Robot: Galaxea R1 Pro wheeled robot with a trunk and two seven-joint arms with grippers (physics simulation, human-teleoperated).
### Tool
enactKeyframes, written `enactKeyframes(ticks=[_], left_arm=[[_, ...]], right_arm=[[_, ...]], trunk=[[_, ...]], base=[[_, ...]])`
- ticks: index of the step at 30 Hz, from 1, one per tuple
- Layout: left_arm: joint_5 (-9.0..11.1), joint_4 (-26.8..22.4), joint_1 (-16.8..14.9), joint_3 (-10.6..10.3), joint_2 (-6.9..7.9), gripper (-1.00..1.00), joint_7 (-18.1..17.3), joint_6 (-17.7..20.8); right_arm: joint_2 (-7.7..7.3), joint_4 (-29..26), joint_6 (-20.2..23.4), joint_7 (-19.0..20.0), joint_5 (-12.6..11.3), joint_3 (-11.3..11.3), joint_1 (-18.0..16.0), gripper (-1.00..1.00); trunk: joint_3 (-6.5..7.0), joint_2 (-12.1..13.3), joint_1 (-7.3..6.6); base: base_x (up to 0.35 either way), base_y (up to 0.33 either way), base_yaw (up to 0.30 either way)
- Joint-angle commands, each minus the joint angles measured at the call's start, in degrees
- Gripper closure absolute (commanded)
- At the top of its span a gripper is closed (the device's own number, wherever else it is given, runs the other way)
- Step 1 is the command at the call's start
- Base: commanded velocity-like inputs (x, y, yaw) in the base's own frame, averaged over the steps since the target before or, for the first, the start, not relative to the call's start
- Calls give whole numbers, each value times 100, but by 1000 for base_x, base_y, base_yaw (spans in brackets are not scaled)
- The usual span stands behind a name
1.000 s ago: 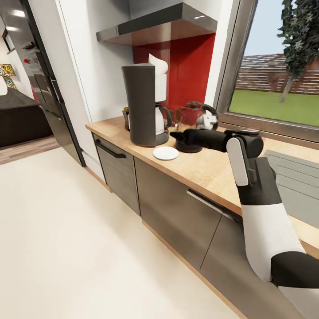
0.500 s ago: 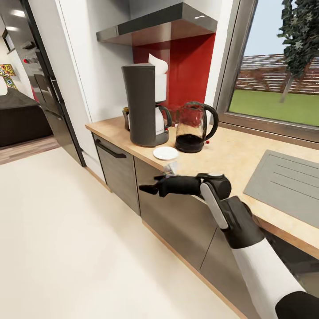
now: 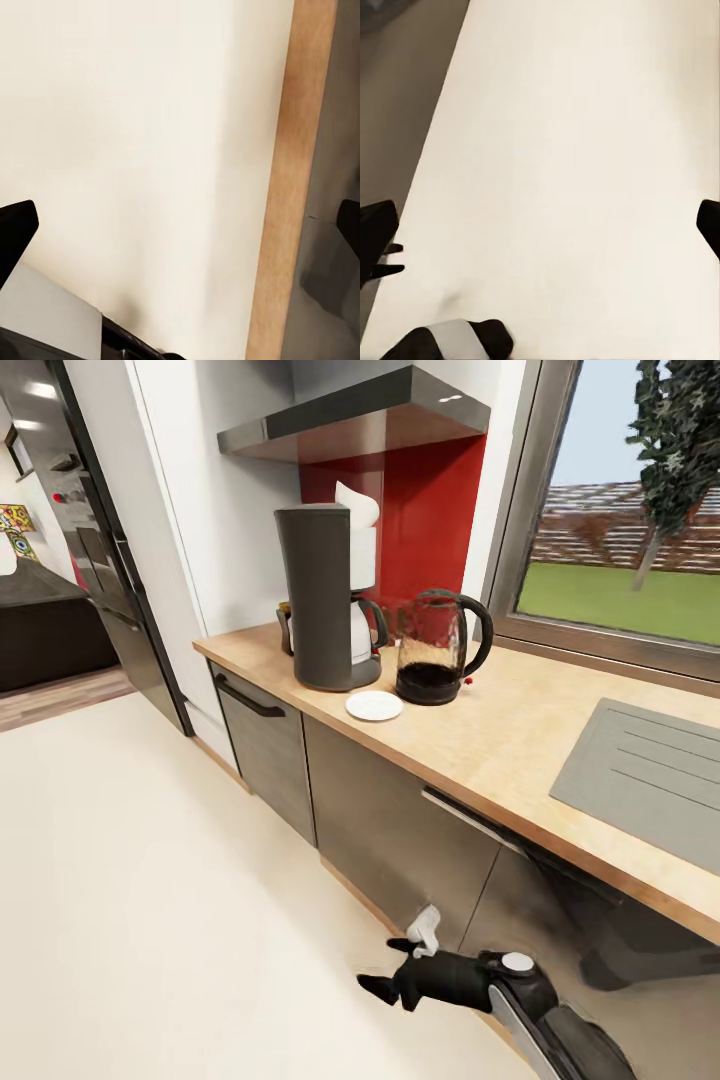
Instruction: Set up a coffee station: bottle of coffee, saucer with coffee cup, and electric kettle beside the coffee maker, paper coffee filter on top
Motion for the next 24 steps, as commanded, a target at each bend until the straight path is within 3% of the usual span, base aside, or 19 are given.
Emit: enactKeyframes(ticks=[1, 4, 6, 7, 8, 13, 24], left_arm=[[17, 5, -3, 1, 3, -100, -20, 17], [17, 7, -4, 1, 8, -100, -20, 17], [17, 7, -4, 1, 6, -100, -20, 17], [17, 7, -4, -1, 5, -100, -20, 17], [17, 8, -4, -1, 4, -100, -20, 17], [17, 10, -4, 1, 3, -100, -20, 17], [17, 3, -4, -8, 3, -100, -20, 10]], right_arm=[[-43, 180, -102, 30, -72, 7, 19, -100], [-235, 1739, -1306, 431, -78, 1, 89, -100], [-277, 2154, -1608, 493, -82, -2, 99, -100], [-322, 2554, -1868, 534, -86, -4, 105, -100], [-386, 3293, -2344, 576, -90, -6, 112, -100], [-433, 4451, -2943, 580, -93, -8, 117, -100], [-428, 4605, -2988, 557, -76, 0, 117, -100]], trunk=[[-4, -2, -1], [-4, -2, -1], [-4, -2, -1], [-4, -2, -1], [-4, -2, -1], [-4, -2, -1], [-4, -2, -1]], base=[[0, 0, 0], [0, 0, 0], [0, 0, 0], [0, 0, 0], [0, 0, 0], [0, 0, 0], [0, 0, 0]])
